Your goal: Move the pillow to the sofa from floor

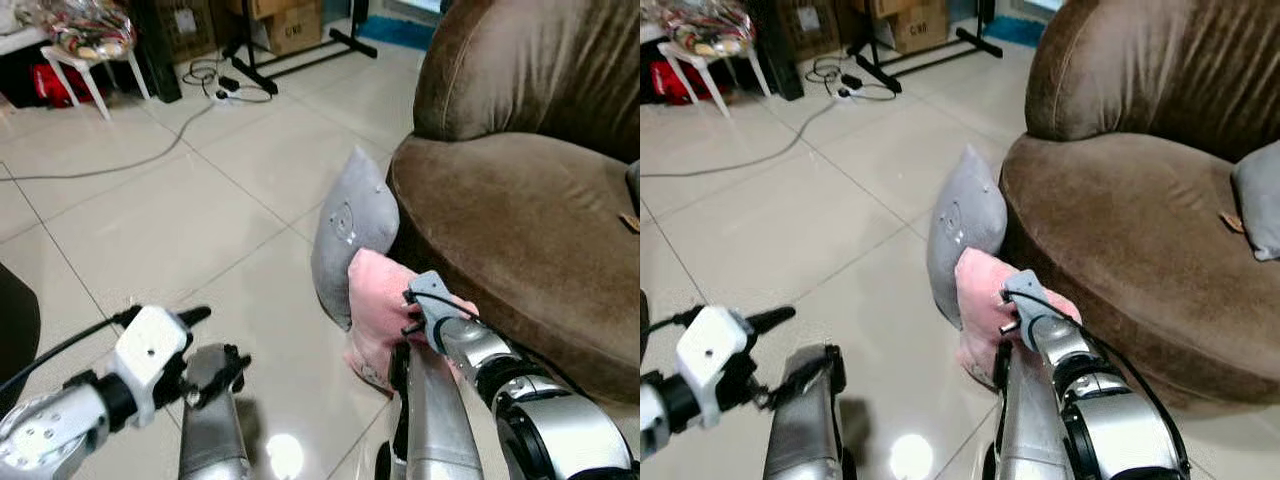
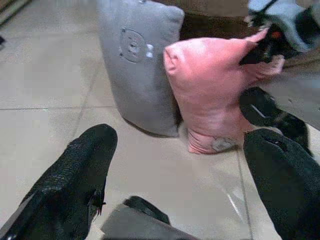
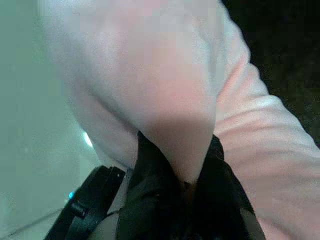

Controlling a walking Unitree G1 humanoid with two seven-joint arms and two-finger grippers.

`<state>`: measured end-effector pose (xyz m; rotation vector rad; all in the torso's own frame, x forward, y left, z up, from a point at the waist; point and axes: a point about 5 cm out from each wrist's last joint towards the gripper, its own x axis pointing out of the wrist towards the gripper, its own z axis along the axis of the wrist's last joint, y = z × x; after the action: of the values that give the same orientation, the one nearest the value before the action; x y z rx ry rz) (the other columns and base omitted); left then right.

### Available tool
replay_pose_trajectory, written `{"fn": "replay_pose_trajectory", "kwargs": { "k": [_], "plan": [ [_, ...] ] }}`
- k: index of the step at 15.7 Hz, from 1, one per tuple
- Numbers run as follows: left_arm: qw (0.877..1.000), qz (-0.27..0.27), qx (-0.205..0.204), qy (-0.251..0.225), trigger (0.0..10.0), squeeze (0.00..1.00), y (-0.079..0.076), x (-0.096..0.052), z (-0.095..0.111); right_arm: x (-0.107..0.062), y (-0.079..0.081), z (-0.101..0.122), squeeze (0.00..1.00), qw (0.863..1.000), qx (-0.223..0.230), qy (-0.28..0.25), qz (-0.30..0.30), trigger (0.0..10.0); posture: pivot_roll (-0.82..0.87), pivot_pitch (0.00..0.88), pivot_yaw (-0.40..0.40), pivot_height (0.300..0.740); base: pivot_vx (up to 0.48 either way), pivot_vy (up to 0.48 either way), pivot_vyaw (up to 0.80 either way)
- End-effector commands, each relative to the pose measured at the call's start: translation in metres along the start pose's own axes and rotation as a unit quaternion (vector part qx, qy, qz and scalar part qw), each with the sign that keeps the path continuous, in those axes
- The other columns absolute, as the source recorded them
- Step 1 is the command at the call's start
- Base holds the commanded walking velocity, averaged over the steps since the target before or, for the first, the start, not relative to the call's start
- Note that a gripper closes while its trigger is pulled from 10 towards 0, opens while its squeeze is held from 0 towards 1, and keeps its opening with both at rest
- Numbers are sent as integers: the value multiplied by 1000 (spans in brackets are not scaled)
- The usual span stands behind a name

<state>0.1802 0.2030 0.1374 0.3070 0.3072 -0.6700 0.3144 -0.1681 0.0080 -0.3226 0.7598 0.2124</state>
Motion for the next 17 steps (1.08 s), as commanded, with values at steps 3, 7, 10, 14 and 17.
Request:
{"fn": "replay_pose_trajectory", "kwargs": {
  "k": [3, 7, 10, 14, 17],
  "plan": [
    [999, 31, 8, 10, 10000, 639, 3, 15, -6, -4, -21, 15, 0, 997, 49, -59, -3, 0, 104, 0, -15, 462, 0, 0, 0],
    [997, 64, -19, -28, 10000, 624, 8, 32, 1, -28, -78, 47, 0, 978, 78, -194, -11, 0, 34, 0, -1, 462, 0, 0, 0],
    [992, 89, -23, -82, 10000, 545, 11, 47, 19, -67, -129, 71, 0, 943, 98, -318, -13, 0, -12, 0, -1, 462, 0, 0, 0],
    [987, 120, -16, -105, 10000, 541, 16, 47, 30, -151, -180, 111, 0, 871, 110, -474, -69, 0, -60, 0, 32, 462, 0, 0, 0],
    [983, 129, -20, -126, 10000, 537, 17, 49, 39, -200, -206, 131, 0, 833, 98, -527, -136, 0, -73, 0, 40, 462, 0, 0, 0]
  ]
}}
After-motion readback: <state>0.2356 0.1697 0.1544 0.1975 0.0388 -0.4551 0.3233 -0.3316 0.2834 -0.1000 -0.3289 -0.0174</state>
